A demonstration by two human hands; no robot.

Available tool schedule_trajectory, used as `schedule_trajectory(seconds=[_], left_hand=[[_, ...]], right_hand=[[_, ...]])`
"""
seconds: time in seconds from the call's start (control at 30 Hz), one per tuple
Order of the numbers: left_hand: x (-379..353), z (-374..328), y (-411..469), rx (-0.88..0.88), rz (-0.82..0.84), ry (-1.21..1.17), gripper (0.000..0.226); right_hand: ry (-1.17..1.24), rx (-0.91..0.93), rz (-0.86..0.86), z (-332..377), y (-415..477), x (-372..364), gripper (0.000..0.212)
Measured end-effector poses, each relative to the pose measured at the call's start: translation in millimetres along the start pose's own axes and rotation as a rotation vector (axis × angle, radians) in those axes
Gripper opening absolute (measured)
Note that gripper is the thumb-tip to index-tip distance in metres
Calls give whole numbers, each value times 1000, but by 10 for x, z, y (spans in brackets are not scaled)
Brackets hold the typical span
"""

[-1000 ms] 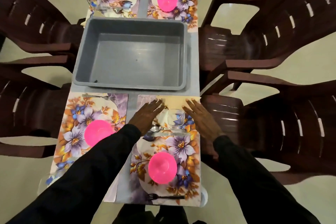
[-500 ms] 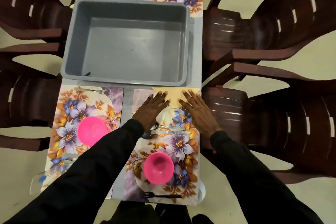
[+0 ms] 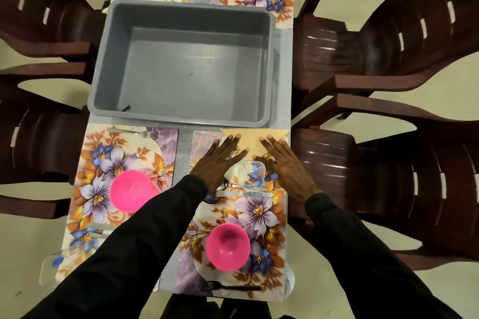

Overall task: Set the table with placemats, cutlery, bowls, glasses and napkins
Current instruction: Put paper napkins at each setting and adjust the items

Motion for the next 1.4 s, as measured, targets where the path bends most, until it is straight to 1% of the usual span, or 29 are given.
schedule_trajectory(seconds=[0.1,0.2,0.3,0.53,0.6,0.77,0.9,1.03,1.17,1.27,1.4], left_hand=[[-14,3,3,-3,2,1,116],[-32,8,9,0,6,15,121],[-56,9,12,-3,24,24,119],[-8,12,56,-6,27,12,118],[1,4,37,-6,13,5,116],[18,-29,-32,-18,20,-15,107],[14,-39,-57,-20,-9,-28,109],[16,-31,-62,-16,-24,-39,112],[28,-47,-75,-19,-34,-42,116],[54,-19,-101,-8,-48,-52,118],[43,13,-135,4,-38,-35,113]], right_hand=[[11,-47,-28,-116,-10,35,48],[15,-106,-39,-209,-11,40,60],[-2,-134,-18,-206,-13,-7,68],[-3,-152,-74,-196,-12,-2,77],[4,-146,-77,-191,-15,0,76],[50,-103,-69,-174,-10,34,63],[63,-102,-44,-171,-17,12,65],[59,-122,-46,-178,-30,15,60],[52,-135,-44,-94,-21,96,62],[94,-153,-68,-43,-30,116,66],[94,-142,-44,34,-43,105,62]])
Point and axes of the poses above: each hand's wrist, its own y-axis towards the middle knuckle, its own x-axis out of the back of the hand, z = x × y, the point moved 10 cm from there along y, towards the middle knuckle, and after that the axes turned 12 degrees about y, right-handed, at the moved point
